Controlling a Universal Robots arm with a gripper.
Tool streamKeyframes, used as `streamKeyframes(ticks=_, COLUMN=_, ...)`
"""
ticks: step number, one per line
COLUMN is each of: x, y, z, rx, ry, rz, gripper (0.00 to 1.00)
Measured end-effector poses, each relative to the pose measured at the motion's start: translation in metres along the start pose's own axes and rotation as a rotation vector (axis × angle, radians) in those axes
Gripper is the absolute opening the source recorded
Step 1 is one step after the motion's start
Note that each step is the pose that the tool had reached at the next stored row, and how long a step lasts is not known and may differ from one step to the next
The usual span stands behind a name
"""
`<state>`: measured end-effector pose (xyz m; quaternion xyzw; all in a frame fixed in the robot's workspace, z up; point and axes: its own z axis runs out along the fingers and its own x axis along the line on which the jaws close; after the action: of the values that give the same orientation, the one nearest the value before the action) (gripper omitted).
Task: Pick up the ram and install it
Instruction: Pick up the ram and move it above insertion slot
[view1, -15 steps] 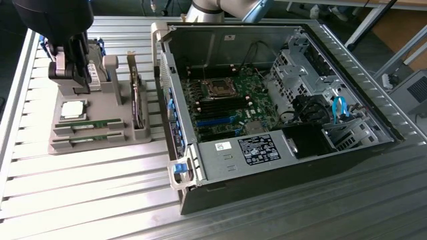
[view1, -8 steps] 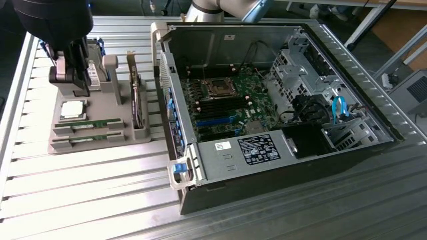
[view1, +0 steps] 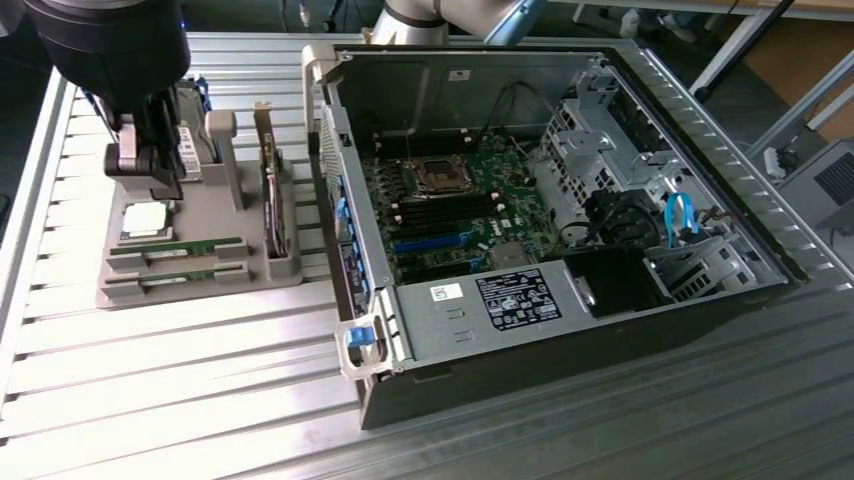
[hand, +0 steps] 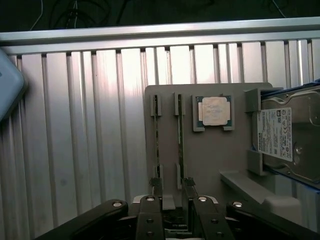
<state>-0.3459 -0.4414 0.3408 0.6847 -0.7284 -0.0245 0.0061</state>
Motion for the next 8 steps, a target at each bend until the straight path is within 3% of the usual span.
streamKeyframes(ticks=8, x=0.0, y=-0.0005, z=0.0123, rx=0.0, ry=0.0, rz=0.0, gripper=0.29)
